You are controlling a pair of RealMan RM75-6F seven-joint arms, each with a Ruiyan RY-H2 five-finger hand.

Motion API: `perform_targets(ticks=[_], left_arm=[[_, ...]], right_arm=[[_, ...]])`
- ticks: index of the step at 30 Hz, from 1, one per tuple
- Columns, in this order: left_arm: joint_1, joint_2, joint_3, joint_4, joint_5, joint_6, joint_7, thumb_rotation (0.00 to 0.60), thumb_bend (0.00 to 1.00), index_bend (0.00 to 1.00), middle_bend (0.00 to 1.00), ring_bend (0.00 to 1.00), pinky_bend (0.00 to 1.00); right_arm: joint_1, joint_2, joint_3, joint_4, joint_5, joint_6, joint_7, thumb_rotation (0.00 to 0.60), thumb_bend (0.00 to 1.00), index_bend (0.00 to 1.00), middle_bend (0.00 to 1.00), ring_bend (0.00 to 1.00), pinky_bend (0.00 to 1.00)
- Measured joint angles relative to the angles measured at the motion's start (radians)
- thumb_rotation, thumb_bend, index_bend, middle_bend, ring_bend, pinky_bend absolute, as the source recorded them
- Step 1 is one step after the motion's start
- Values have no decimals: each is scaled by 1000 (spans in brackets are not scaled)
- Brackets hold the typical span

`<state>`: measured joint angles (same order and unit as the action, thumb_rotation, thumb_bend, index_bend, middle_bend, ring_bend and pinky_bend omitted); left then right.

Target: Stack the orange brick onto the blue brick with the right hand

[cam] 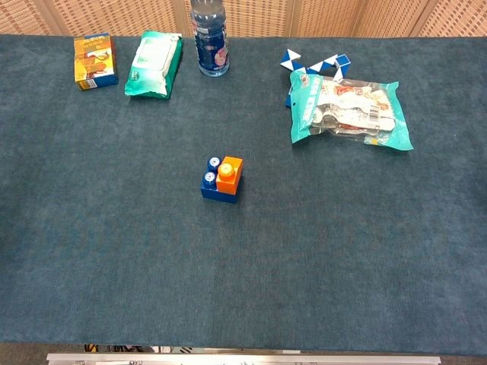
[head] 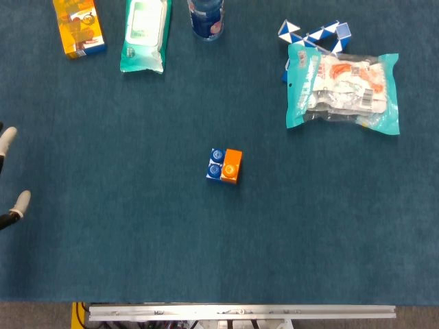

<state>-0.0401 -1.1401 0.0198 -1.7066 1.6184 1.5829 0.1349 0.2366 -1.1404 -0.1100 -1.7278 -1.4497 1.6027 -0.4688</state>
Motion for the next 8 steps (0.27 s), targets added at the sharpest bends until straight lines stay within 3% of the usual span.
perform_targets(ticks=[8], left_arm=[[20, 1, -6, 0, -30, 10, 4, 600, 274, 59, 73, 101, 203]], right_arm=[[-26, -12, 32, 17, -2, -25, 21, 600, 282, 431, 450, 355, 363]])
